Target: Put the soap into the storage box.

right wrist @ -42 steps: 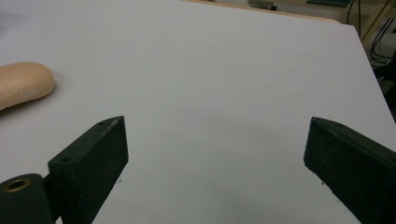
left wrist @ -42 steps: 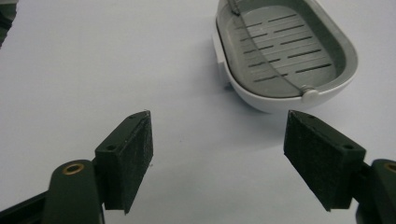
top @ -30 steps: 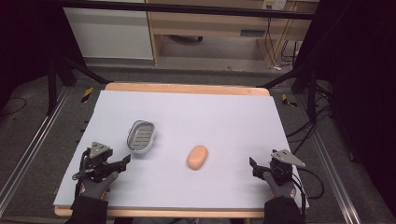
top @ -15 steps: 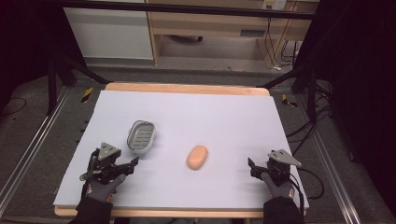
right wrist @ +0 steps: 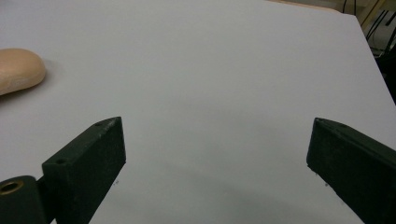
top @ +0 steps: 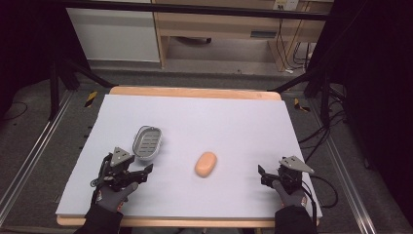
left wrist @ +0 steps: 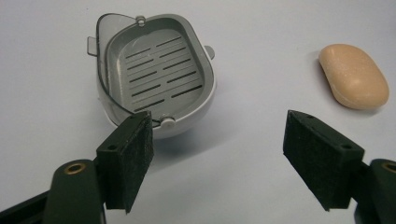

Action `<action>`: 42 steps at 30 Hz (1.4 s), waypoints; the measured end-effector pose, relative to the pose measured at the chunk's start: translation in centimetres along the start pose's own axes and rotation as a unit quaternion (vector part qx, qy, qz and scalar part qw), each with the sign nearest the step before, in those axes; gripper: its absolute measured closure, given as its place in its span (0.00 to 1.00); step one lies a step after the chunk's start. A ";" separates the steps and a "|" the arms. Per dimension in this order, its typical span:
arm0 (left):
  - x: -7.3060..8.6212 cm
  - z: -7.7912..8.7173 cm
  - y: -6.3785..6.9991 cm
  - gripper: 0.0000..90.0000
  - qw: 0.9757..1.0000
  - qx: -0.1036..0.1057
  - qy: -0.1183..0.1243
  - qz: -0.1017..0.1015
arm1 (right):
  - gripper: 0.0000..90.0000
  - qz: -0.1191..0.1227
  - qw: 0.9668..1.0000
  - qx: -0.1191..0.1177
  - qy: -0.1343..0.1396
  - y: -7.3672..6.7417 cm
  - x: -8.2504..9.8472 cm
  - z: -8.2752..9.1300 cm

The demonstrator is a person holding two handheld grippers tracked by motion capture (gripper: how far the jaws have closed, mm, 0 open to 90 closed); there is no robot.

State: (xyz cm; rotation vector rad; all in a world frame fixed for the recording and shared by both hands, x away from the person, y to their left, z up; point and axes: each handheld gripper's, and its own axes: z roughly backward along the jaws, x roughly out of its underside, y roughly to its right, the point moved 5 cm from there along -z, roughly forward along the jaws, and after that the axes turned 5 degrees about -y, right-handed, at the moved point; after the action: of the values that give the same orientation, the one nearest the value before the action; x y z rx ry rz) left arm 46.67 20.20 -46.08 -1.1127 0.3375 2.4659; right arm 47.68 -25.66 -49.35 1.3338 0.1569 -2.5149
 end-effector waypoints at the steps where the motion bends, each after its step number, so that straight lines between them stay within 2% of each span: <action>1: -0.1 0.0 0.1 0.27 1.000 0.000 -0.001 -0.002 | 0.05 0.000 1.000 0.000 -0.001 0.0 0.0 0.0; 9: -0.9 0.2 0.5 0.27 1.000 0.000 0.001 -0.012 | 0.05 -0.004 1.000 -0.005 0.001 -0.2 -0.1 -0.1; 16: -1.9 0.1 1.2 0.27 1.000 0.003 0.004 -0.018 | 0.05 0.000 1.000 0.002 0.006 -0.3 -0.2 0.1; 24: -3.3 -0.6 2.8 0.27 0.999 0.013 0.006 -0.030 | 0.05 -0.009 1.000 -0.002 0.002 -0.3 -0.1 0.1; 31: -4.2 -1.5 4.2 0.27 0.999 0.021 0.007 -0.036 | 0.05 -0.008 1.000 0.000 0.003 -0.2 -0.1 0.1; 36: -4.6 -2.1 5.0 0.27 0.999 0.026 0.006 -0.041 | 0.05 -0.008 1.000 0.000 0.000 -0.3 0.0 0.0; 42: -4.7 -3.3 5.9 0.27 0.998 0.029 -0.006 -0.049 | 0.05 -0.008 1.000 -0.001 -0.002 -0.2 0.0 -0.1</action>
State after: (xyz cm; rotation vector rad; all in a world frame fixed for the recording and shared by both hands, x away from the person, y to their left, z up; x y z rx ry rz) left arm 48.92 12.46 -44.44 -1.0635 0.3401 2.3617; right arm 47.69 -25.42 -49.41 1.3318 0.1682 -2.5294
